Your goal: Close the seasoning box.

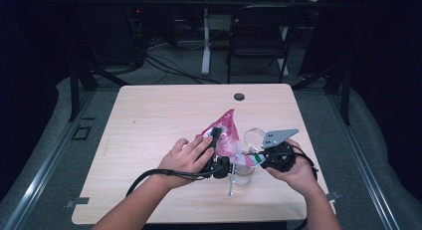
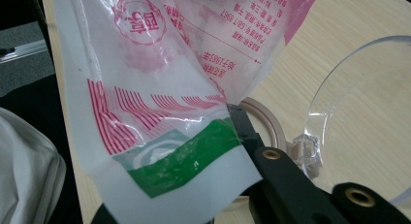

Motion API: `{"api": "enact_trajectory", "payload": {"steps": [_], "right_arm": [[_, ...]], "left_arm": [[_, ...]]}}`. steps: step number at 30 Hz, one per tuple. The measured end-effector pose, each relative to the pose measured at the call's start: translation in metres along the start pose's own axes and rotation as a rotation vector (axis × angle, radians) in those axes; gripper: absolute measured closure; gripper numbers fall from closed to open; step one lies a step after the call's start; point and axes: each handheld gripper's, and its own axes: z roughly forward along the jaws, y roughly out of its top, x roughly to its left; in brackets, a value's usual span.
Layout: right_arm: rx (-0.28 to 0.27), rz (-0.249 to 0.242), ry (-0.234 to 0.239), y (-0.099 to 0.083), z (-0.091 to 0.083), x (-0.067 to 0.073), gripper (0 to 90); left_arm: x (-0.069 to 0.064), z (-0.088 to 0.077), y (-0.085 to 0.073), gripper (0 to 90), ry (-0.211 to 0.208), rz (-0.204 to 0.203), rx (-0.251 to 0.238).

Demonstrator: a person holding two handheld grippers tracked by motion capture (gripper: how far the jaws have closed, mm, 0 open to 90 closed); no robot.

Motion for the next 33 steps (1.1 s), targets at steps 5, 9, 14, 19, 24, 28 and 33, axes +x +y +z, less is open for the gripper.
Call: {"api": "enact_trajectory", "payload": {"steps": [5,9,14,19,24,28,33], "right_arm": [[-0.004,0.002,0.0,-0.0014,-0.0026,0.0021,89.8],[-0.006,-0.003,0.0,-0.0023,-0.005,0.0038,89.8],[-0.003,-0.001,0.003,-0.0037,-0.0055,0.0051,89.7],[0.001,0.0,0.003,-0.0041,-0.0049,0.006,89.8],[-0.001,-0.003,0.004,-0.0039,-0.0051,0.0064,89.8],[-0.001,0.002,0.0,-0.0043,-0.0047,0.0065,89.8],[0.0,0.004,0.0,-0.005,-0.0046,0.0057,89.7]], "left_arm": [[0.0011,-0.0025,0.0011,64.6,0.0,-0.002,-0.01],[0.0013,-0.005,0.0016,64.6,-0.007,-0.005,-0.006],[0.0003,-0.0062,0.0023,64.7,-0.007,-0.002,-0.013],[-0.0005,-0.0074,0.0025,64.7,-0.008,-0.002,-0.016],[0.0002,-0.0075,0.0026,64.7,0.003,0.004,-0.029],[0.0,-0.0081,0.0045,64.7,-0.005,0.004,-0.022],[0.0,-0.0079,0.0064,64.8,0.002,0.003,-0.031]]}}
